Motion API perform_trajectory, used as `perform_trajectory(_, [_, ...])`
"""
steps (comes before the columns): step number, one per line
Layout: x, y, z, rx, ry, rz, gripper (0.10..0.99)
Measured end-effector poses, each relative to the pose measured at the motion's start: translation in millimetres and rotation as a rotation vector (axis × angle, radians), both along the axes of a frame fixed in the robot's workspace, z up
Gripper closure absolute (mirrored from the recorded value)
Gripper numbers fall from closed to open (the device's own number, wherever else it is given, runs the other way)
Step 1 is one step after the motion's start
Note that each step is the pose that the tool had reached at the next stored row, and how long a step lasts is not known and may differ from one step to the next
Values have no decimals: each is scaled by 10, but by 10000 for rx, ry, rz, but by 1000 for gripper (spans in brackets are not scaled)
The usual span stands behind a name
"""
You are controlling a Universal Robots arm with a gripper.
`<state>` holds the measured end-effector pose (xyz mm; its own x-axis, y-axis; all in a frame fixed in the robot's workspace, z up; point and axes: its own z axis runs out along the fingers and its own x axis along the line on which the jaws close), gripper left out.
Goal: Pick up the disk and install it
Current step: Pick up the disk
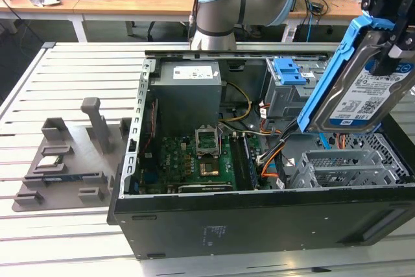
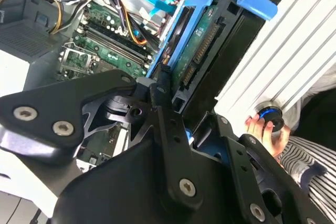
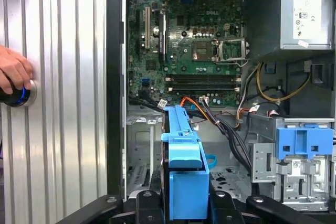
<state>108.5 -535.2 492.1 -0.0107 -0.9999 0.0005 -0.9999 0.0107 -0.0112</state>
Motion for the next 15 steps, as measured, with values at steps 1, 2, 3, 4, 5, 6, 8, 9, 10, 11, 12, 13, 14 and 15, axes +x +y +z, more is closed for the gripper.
perform_trajectory(1, [6, -41, -3, 37, 0, -4, 722])
perform_trajectory(2, [18, -49, -8, 42, 0, -16, 722])
perform_trajectory(3, [39, -51, -16, 43, 0, -26, 722])
perform_trajectory(4, [84, -52, -31, 40, 2, -40, 722])
perform_trajectory(5, [120, -52, -59, 40, 2, -64, 722])
perform_trajectory(6, [150, -52, -91, 41, 3, -103, 722])
perform_trajectory(8, [192, -52, -132, 40, 2, -146, 722])
perform_trajectory(9, [220, -52, -155, 40, 2, -161, 722])
perform_trajectory(10, [235, -52, -175, 39, 2, -170, 722])
perform_trajectory(11, [260, -52, -298, 40, 2, -226, 722])
perform_trajectory(12, [288, -52, -335, 40, 2, -236, 722])
perform_trajectory(13, [302, -52, -341, 38, 2, -237, 722])
perform_trajectory(14, [308, -51, -343, 39, 2, -236, 722])
perform_trajectory(15, [314, -52, -346, 40, 2, -236, 722])
